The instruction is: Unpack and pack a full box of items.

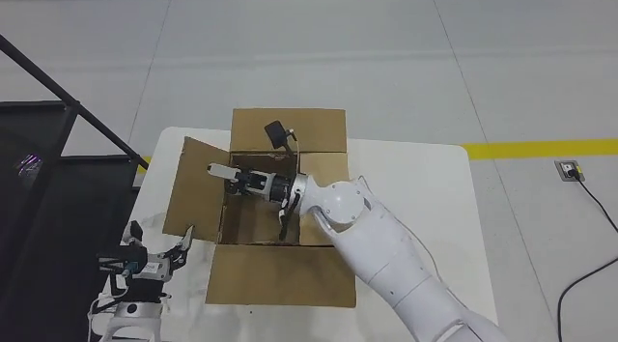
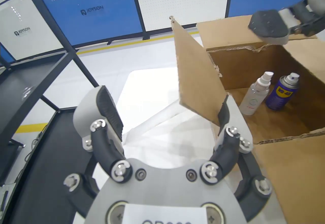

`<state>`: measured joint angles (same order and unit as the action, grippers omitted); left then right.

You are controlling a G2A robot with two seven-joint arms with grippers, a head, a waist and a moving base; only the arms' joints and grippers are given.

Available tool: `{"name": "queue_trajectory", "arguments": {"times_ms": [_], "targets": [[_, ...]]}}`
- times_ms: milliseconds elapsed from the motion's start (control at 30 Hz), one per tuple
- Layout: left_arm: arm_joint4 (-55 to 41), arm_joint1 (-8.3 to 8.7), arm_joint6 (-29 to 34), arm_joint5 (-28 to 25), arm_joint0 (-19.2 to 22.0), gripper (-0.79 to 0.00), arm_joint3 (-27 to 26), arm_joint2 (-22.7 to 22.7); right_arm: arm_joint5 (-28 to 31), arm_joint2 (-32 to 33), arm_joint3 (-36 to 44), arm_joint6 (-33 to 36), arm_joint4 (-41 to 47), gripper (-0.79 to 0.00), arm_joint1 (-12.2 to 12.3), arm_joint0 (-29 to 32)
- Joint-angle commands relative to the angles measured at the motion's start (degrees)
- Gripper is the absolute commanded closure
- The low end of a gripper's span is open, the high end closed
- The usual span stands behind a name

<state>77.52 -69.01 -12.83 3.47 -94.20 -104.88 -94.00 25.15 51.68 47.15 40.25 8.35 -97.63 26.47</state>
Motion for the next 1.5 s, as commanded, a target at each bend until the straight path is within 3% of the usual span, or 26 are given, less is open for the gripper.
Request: {"name": "queue_trajectory", "arguments": {"times_ms": [0, 367, 567, 900, 1267, 1467], "targets": [[0.03, -0.06, 0.63, 0.26, 0.24, -0.785, 0.75, -0.10, -0.03, 1.61, 3.35, -0.54, -1.75, -0.785, 0.92, 1.95], [5.21, -0.44, 1.92, 3.21, 1.34, -0.785, 4.24, 1.52, -4.13, 10.19, 25.55, 3.45, -8.91, -0.785, 5.63, 15.67], [6.51, -0.51, 3.71, 2.63, 2.22, -0.785, 5.50, 1.64, -5.19, 13.06, 32.91, 4.47, -10.05, -0.785, 7.03, 20.70], [7.62, -0.66, 4.85, 2.28, 2.35, -0.785, 6.08, 1.42, -4.47, 13.75, 38.74, 5.77, -9.48, -0.785, 8.18, 24.55], [4.79, -0.89, 3.30, 1.72, 0.42, -0.785, 3.22, -0.54, -4.55, 13.77, 38.85, 5.75, -9.51, -0.785, 8.21, 24.60], [1.10, -0.91, 2.22, -1.29, -1.74, -0.785, -0.48, -2.64, 3.12, 13.00, 41.44, 9.50, -8.35, -0.785, 8.81, 25.50]]}}
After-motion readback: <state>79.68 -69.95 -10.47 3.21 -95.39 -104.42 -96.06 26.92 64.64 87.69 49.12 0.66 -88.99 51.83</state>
